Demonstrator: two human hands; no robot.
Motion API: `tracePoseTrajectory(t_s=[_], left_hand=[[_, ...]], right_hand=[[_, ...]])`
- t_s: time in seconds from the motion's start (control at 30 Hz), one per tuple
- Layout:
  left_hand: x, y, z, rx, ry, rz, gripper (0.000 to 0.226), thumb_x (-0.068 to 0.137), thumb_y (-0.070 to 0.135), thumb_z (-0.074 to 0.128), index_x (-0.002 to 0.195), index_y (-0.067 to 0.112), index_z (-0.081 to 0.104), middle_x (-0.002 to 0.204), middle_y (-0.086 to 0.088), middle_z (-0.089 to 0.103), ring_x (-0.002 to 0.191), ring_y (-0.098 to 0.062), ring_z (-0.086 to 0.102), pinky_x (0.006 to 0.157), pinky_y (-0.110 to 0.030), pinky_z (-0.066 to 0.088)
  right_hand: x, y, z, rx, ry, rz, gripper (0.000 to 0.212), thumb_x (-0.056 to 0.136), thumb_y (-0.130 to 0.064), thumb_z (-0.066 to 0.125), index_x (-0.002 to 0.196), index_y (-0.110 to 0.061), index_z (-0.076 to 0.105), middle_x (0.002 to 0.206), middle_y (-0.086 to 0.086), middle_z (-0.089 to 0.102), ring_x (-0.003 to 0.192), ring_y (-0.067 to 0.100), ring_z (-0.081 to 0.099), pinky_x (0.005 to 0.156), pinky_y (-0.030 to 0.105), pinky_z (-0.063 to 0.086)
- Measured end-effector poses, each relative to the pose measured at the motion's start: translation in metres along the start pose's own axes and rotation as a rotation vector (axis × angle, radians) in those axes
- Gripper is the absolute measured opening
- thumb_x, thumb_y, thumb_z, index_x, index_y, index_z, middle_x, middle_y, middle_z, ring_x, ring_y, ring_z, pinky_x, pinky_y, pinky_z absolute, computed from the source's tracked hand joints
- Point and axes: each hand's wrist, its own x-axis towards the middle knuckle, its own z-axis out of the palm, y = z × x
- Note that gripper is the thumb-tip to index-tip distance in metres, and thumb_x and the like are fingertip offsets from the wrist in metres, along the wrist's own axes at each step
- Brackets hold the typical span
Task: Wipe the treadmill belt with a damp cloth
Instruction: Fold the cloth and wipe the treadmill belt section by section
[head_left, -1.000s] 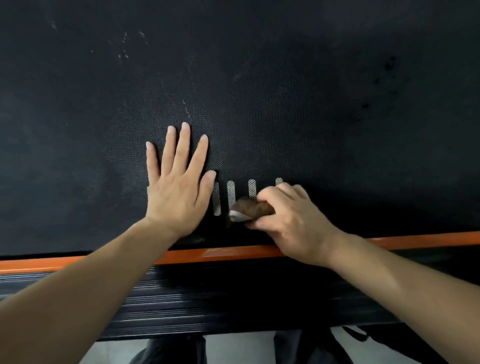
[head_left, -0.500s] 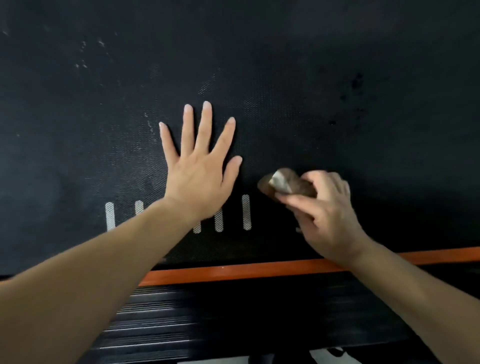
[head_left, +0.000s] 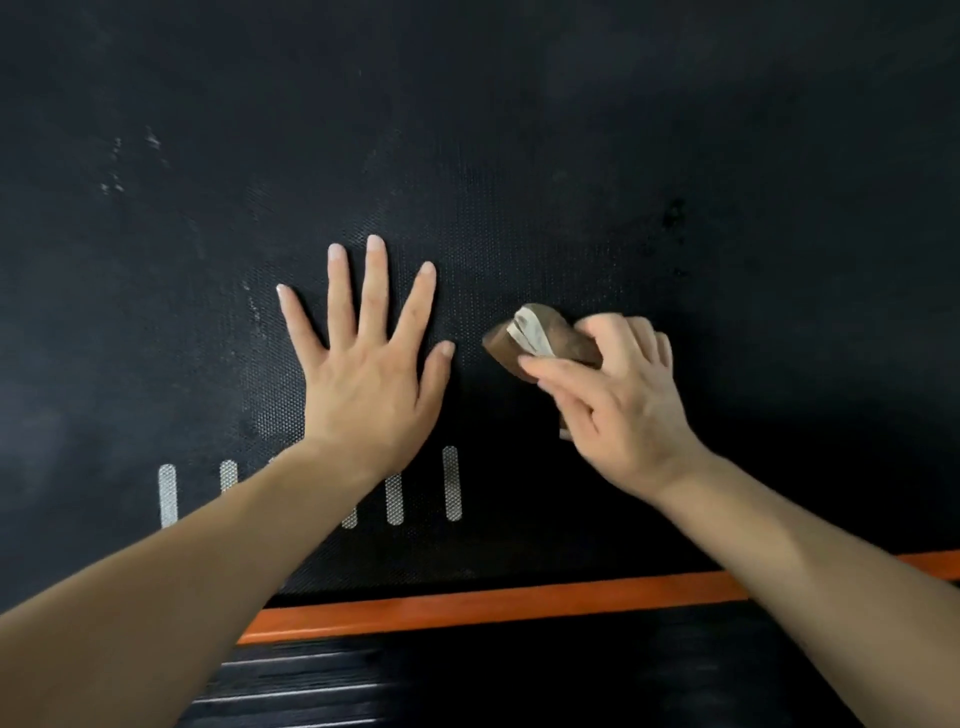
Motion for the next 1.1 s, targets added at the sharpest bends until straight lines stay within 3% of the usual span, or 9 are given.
tracePoseTrajectory(t_s=[0.13, 0.23, 0.43, 0.5, 0.63, 0.77, 0.87, 1.03, 1.1], left_hand=[[0.005, -0.002, -0.007, -0.040, -0.011, 0.033, 0.066, 0.104, 0.053, 0.023, 0.163, 0.024, 0.018, 0.172, -0.014, 0.002, 0.158, -0.038, -0.007, 0.122, -0.066, -0.008], [0.029, -0.004, -0.011, -0.055, 0.012, 0.030, 0.066, 0.104, 0.053, 0.023, 0.163, 0.023, 0.017, 0.172, -0.015, 0.003, 0.158, -0.035, -0.006, 0.124, -0.061, -0.010], [0.089, 0.001, -0.019, -0.096, 0.051, -0.060, 0.068, 0.102, 0.055, 0.023, 0.163, 0.025, 0.017, 0.172, -0.011, 0.002, 0.159, -0.033, -0.007, 0.125, -0.060, -0.008], [0.089, 0.003, -0.015, -0.031, 0.056, -0.066, 0.069, 0.102, 0.055, 0.021, 0.163, 0.025, 0.014, 0.172, -0.012, -0.001, 0.158, -0.034, -0.008, 0.125, -0.060, -0.007], [0.088, 0.003, -0.013, -0.017, 0.058, -0.061, 0.068, 0.103, 0.055, 0.020, 0.163, 0.025, 0.012, 0.172, -0.012, 0.000, 0.158, -0.034, -0.008, 0.125, -0.061, -0.006], [0.090, 0.004, -0.012, -0.006, 0.057, -0.064, 0.069, 0.102, 0.054, 0.021, 0.163, 0.024, 0.013, 0.172, -0.012, 0.000, 0.159, -0.034, -0.007, 0.124, -0.062, -0.004], [0.090, 0.003, -0.012, -0.008, 0.058, -0.063, 0.069, 0.102, 0.055, 0.022, 0.164, 0.024, 0.013, 0.172, -0.012, 0.000, 0.158, -0.034, -0.008, 0.125, -0.062, -0.004], [0.090, 0.004, -0.011, -0.003, 0.067, -0.050, 0.068, 0.103, 0.054, 0.022, 0.163, 0.023, 0.014, 0.172, -0.014, 0.004, 0.159, -0.035, -0.005, 0.124, -0.063, -0.002], [0.091, 0.004, -0.012, -0.004, 0.076, -0.048, 0.068, 0.104, 0.054, 0.023, 0.163, 0.022, 0.017, 0.172, -0.015, 0.007, 0.159, -0.036, -0.002, 0.124, -0.064, -0.001]], right_hand=[[0.069, 0.043, -0.005, -0.108, 0.198, 0.293, 0.027, 0.091, -0.030, 0.060, 0.115, -0.035, 0.071, 0.111, 0.013, 0.053, 0.099, 0.037, 0.048, 0.085, 0.044, 0.038], [0.107, 0.053, -0.009, -0.101, 0.216, 0.511, 0.030, 0.095, -0.029, 0.059, 0.123, -0.033, 0.068, 0.122, 0.009, 0.050, 0.109, 0.033, 0.046, 0.094, 0.041, 0.037], [0.069, 0.041, -0.005, 0.004, 0.035, 0.014, 0.027, 0.091, -0.038, 0.058, 0.113, -0.033, 0.073, 0.107, 0.010, 0.055, 0.097, 0.031, 0.045, 0.083, 0.041, 0.035], [0.098, 0.061, -0.008, -0.055, 0.095, 0.060, 0.027, 0.091, -0.038, 0.058, 0.112, -0.035, 0.073, 0.108, 0.012, 0.055, 0.098, 0.034, 0.048, 0.085, 0.044, 0.038], [0.170, 0.083, -0.014, -0.134, 0.237, 0.438, 0.027, 0.093, -0.033, 0.058, 0.118, -0.033, 0.070, 0.121, 0.011, 0.051, 0.108, 0.034, 0.047, 0.095, 0.047, 0.042], [0.139, 0.042, 0.004, -0.052, 0.171, 0.126, 0.021, 0.089, -0.031, 0.063, 0.107, -0.031, 0.074, 0.105, 0.013, 0.055, 0.094, 0.035, 0.050, 0.080, 0.043, 0.039], [0.132, 0.045, 0.003, -0.013, 0.064, -0.030, 0.018, 0.089, -0.032, 0.065, 0.103, -0.033, 0.076, 0.103, 0.010, 0.056, 0.093, 0.033, 0.050, 0.079, 0.042, 0.039], [0.206, 0.085, -0.007, -0.150, 0.261, 0.381, 0.028, 0.095, -0.034, 0.055, 0.119, -0.035, 0.069, 0.119, 0.010, 0.051, 0.109, 0.034, 0.047, 0.096, 0.044, 0.040], [0.203, 0.072, -0.005, -0.168, 0.241, 0.387, 0.033, 0.095, -0.031, 0.055, 0.126, -0.035, 0.064, 0.120, 0.011, 0.050, 0.107, 0.035, 0.047, 0.093, 0.046, 0.040]])
